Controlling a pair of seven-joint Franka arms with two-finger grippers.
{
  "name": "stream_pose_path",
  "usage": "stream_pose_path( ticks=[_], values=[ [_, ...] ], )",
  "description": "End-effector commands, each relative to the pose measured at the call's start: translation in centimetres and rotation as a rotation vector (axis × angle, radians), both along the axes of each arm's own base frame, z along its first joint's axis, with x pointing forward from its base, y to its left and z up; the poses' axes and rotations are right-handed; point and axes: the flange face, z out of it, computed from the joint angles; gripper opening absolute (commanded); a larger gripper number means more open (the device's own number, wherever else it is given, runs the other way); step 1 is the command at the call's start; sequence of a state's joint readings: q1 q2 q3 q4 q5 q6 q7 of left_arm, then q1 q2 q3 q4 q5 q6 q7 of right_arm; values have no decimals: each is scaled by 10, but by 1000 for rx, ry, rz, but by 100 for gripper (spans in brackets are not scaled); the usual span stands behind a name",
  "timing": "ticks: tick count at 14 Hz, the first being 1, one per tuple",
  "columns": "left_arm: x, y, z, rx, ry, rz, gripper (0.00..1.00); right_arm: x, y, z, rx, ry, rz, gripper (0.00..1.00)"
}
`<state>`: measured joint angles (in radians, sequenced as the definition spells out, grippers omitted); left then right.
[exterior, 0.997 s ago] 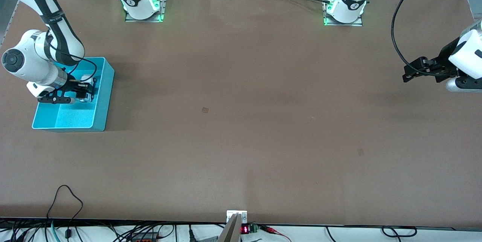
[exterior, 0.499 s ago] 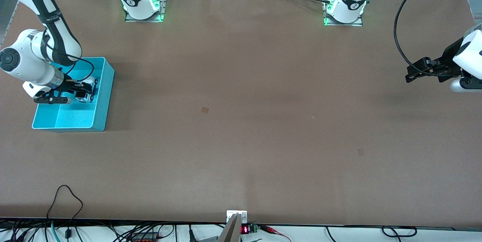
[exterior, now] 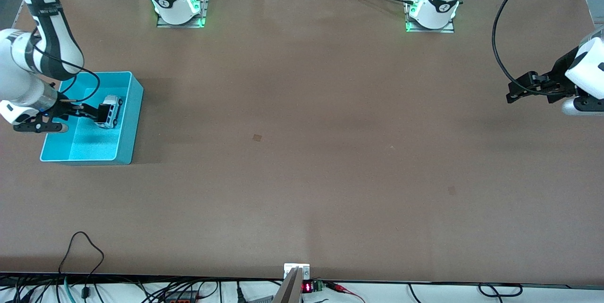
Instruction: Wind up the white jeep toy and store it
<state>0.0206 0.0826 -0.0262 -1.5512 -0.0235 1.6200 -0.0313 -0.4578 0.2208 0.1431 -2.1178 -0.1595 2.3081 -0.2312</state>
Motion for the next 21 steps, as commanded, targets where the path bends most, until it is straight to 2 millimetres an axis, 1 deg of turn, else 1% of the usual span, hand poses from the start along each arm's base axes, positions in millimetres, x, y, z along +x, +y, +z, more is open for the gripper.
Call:
stream_pose_path(
  ticks=[1, 2, 5, 6, 9, 11, 12, 14, 15, 17, 19, 21],
  values=[
    [-6, 0, 4, -10, -2, -11, 100, 9, 11, 57, 45, 7, -24, 100],
    [-6, 0, 5, -10, -2, -11, 100, 13, 19, 82, 45, 7, -15, 100],
    [-8, 0, 4, -12, 10, -10, 100, 17, 48, 141, 58, 34, 14, 100],
    [-8, 0, 4, -12, 10, -10, 100, 16, 51, 163, 53, 32, 19, 100],
    [-9, 3, 9, -11, 3, -1, 100, 18, 73, 224, 44, 29, 49, 100],
    [-9, 3, 9, -13, 7, -1, 100, 18, 74, 246, 40, 3, 47, 100],
    [-11, 2, 12, -13, 3, -3, 100, 18, 77, 262, 30, -25, 51, 100],
    [-15, 1, 16, -12, 13, -11, 100, 12, 77, 282, 34, 8, 37, 100],
    [-16, 0, 17, -12, 10, -13, 100, 9, 77, 282, 43, 43, 9, 100],
    [-15, 0, 16, -12, 7, -11, 100, 12, 79, 273, 48, 71, 3, 100],
    [-17, 1, 16, -12, 9, -8, 100, 15, 89, 268, 42, 72, 16, 100],
    [-17, 1, 15, -12, 10, -3, 100, 16, 89, 264, 94, 67, -1, 100]
  ],
)
